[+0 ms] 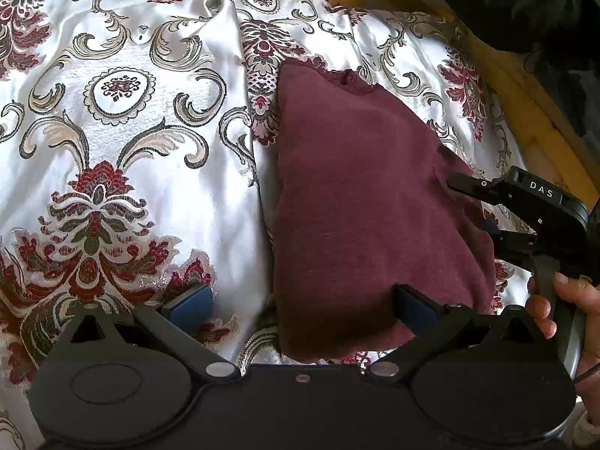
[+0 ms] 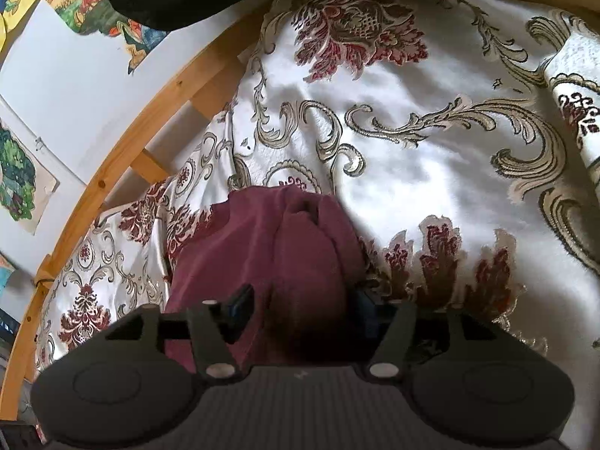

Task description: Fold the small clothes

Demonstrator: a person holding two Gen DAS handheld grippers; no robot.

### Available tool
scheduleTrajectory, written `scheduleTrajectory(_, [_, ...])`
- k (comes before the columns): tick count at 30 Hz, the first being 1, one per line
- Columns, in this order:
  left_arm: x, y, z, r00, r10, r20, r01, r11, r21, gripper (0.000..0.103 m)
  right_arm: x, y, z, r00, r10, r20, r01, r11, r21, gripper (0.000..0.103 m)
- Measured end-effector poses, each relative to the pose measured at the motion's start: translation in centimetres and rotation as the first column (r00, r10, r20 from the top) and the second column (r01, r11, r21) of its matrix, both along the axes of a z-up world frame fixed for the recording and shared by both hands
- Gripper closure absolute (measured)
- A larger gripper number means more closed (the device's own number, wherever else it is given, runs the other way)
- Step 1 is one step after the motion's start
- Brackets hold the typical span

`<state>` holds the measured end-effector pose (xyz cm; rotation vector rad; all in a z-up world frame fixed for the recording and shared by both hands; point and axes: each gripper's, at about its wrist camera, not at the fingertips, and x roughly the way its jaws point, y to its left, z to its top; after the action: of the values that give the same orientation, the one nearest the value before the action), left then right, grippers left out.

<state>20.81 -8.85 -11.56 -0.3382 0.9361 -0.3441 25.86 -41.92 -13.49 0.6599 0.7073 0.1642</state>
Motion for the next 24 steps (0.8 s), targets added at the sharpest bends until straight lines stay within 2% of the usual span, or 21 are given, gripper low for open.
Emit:
scheduleTrajectory(4, [0.1,0.1,0.1,1.0,0.0,-0.004,0.0,1.0,-0.007,0.001,0.1,0.0,-0.5,0.999,-0.011,-0.035,0.011,1.0,-0.008,0.033])
scheduleTrajectory(6, [0.1,0.3,0.3,1.0,0.009,0.005,-0.009,0.999,-0.042,0.001,0.2,0.0,-0.8,0.999,-0.012,-0.04,0.012,1.0,-0.005,0.033])
scheduleTrajectory(9, [0.2,0.7,0.9,0.997,0.026,0.068,-0.018,0.993,-0.119,0.001,0.2,0.0,-1.0,0.999,-0.011,-0.042,0.011,1.0,-0.003,0.033])
scheduleTrajectory(14, [2.3,0.5,1.3,0.991,-0.005,0.136,0.027,0.986,-0.162,0.001,0.3,0.2,-0.9,0.999,-0.013,-0.046,0.013,1.0,-0.005,0.031])
scheduleTrajectory(16, [3.5,0.7,0.6,0.994,0.011,0.108,0.011,0.98,-0.197,0.002,0.4,0.4,-0.8,0.999,-0.007,-0.046,0.007,1.0,-0.007,0.032])
scheduleTrajectory(18, [4.8,1.0,-0.2,0.998,0.019,0.062,-0.004,0.973,-0.232,0.015,0.4,0.8,-0.7,0.999,0.0,-0.048,-0.001,1.0,-0.023,0.035])
scheduleTrajectory(20, [5.8,1.3,-0.8,1.0,0.017,0.022,-0.01,0.961,-0.275,0.022,0.4,1.1,-0.6,0.999,0.006,-0.047,-0.007,0.999,-0.033,0.039])
scheduleTrajectory(24, [6.9,1.7,-1.9,0.999,-0.004,-0.036,-0.009,0.934,-0.357,0.026,0.2,1.4,-0.3,0.999,0.017,-0.031,-0.018,0.999,-0.04,0.05])
